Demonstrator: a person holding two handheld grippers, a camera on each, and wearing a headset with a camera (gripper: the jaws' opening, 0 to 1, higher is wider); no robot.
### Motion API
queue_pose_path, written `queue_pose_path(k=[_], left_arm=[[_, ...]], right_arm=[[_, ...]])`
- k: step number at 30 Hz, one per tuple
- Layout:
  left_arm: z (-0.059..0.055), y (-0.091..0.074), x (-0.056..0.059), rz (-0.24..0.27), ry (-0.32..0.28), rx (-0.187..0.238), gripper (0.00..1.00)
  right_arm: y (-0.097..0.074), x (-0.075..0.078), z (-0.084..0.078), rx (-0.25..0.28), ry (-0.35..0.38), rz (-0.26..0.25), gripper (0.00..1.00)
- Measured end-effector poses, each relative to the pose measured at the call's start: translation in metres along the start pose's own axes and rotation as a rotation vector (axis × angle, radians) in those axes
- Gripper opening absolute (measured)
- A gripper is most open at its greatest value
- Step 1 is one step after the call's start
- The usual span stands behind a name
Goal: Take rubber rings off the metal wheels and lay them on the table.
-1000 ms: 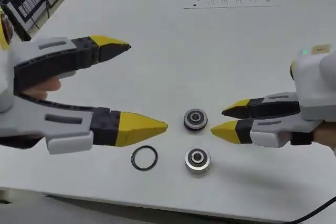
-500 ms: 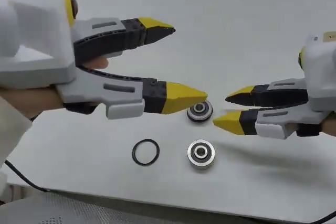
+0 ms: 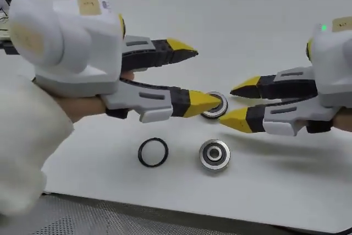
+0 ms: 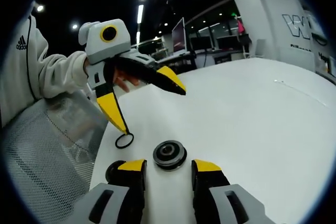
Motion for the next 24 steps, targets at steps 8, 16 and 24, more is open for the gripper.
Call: queue_pose_path(k=[8, 16, 24], left_arm=[[-0.02, 0.014, 0.001, -0.016, 0.011, -0.046, 0.35], [-0.034, 0.02, 0.006, -0.038, 0.006, -0.095, 0.22], [-0.041, 0.022, 0.009, -0.043, 0.022, -0.131, 0.18]], right_arm=[[0.002, 0.002, -0.003, -0.014, -0.038, 0.003, 0.28], [0.006, 0.003, -0.005, -0.027, -0.058, 0.006, 0.28], [0.008, 0.003, -0.003, -0.025, -0.086, 0.01, 0.28]])
Point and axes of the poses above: the centre of the closed fingertips' face, and the gripper's own axes: y roughly forward along the fingers, x roughly to its right, z roughly out of its top, the point moved 3 cm from there along -y, roughly backward along the fingers, and after that the axes turned 3 degrees about x, right-handed, at the moved point
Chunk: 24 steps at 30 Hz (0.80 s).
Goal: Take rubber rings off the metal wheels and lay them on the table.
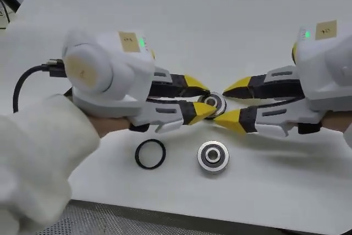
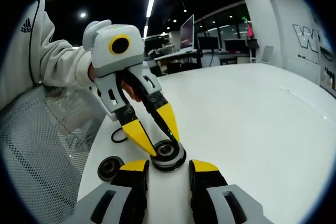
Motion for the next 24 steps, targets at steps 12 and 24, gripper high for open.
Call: queue_pose_path(k=[12, 24], left_arm=[[-0.0006, 0.0024, -0.0032, 0.012, -0.023, 0.02, 0.14], [0.0005, 0.0019, -0.0003, 0.017, -0.029, 0.017, 0.14]], right_arm=[[0.0019, -0.0016, 0.0024, -0.001, -0.048, 0.0, 0.24], [-0.0024, -0.0029, -0.0012, -0.021, -0.11, 0.001, 0.18]])
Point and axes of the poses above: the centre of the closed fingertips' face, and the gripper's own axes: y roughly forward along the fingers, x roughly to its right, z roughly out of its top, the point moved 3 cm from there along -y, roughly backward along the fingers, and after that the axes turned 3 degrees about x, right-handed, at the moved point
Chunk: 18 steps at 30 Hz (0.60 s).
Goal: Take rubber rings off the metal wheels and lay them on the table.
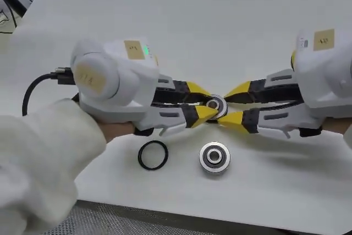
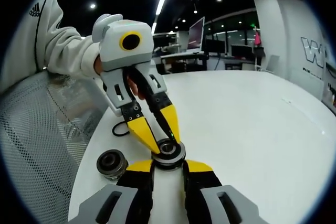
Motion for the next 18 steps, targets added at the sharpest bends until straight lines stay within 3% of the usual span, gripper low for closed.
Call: queue_pose_path(k=[5, 6, 7, 15, 18], left_arm=[[0.0004, -0.0002, 0.001, 0.004, -0.005, -0.001, 0.14], [0.0003, -0.0004, 0.0012, 0.004, -0.006, 0.0, 0.14], [0.0004, -0.0004, 0.0013, 0.004, -0.006, 0.0, 0.14], [0.0005, -0.001, 0.0028, 0.008, -0.008, -0.001, 0.14], [0.0005, -0.0012, 0.0033, 0.009, -0.009, -0.001, 0.14]], right_arm=[[-0.0015, -0.0002, -0.0008, -0.01, -0.037, -0.008, 0.15], [-0.0036, 0.0017, -0.0067, -0.058, -0.083, -0.008, 0.1], [-0.0023, -0.0002, -0.0039, -0.03, -0.057, -0.009, 0.08], [-0.0061, 0.0012, -0.0052, -0.039, -0.035, -0.036, 0.0], [-0.0077, 0.0038, -0.0028, -0.023, 0.076, -0.059, 0.0]])
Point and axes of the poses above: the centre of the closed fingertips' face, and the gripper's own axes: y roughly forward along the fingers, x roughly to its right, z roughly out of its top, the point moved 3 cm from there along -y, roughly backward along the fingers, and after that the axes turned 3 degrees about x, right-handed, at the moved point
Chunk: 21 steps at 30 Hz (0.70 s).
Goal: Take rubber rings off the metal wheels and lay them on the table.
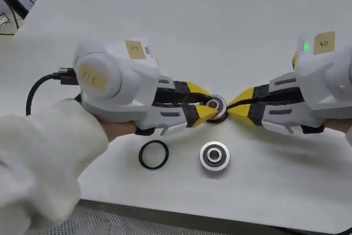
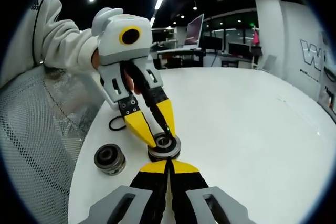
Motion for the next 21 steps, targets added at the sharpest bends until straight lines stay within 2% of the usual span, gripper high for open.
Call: queue_pose_path(k=[2, 5, 6, 8, 10, 11, 12, 13, 14, 17, 21], left_arm=[[0.0, 0.0, 0.0, 0.0, 0.001, 0.0, 0.14], [0.0, 0.0, 0.001, 0.0, 0.0, 0.001, 0.14], [0.0, 0.0, 0.001, 0.002, 0.0, 0.001, 0.14], [0.0, 0.0, 0.001, 0.003, -0.001, 0.002, 0.14], [0.0, 0.0, 0.001, 0.005, -0.002, 0.003, 0.14], [0.0, 0.0, 0.001, 0.006, -0.003, 0.004, 0.14], [0.0, 0.0, 0.002, 0.007, -0.002, 0.004, 0.14], [0.0, 0.0, 0.002, 0.009, -0.002, 0.003, 0.14], [0.0, 0.0, 0.002, 0.01, -0.002, 0.003, 0.14], [0.0, 0.0, 0.002, 0.013, -0.003, 0.001, 0.13], [0.0, 0.0, 0.003, 0.017, -0.001, 0.0, 0.13]], right_arm=[[-0.001, 0.001, -0.001, -0.001, 0.109, 0.0, 0.0], [-0.003, 0.004, -0.001, 0.027, 0.183, -0.015, 0.0], [-0.003, 0.004, -0.001, 0.038, 0.248, -0.014, 0.0], [-0.004, 0.005, -0.001, 0.055, 0.331, -0.013, 0.0], [-0.006, 0.007, 0.004, 0.091, 0.401, -0.016, 0.0], [-0.006, 0.006, 0.009, 0.114, 0.433, -0.001, 0.0], [-0.007, 0.004, 0.004, 0.065, 0.448, -0.004, 0.0], [-0.005, 0.006, 0.006, 0.079, 0.403, -0.01, 0.0], [-0.004, 0.006, 0.006, 0.08, 0.406, -0.011, 0.0], [-0.004, 0.007, 0.006, 0.092, 0.471, -0.011, 0.0], [-0.004, 0.005, 0.007, 0.097, 0.493, -0.012, 0.0]])
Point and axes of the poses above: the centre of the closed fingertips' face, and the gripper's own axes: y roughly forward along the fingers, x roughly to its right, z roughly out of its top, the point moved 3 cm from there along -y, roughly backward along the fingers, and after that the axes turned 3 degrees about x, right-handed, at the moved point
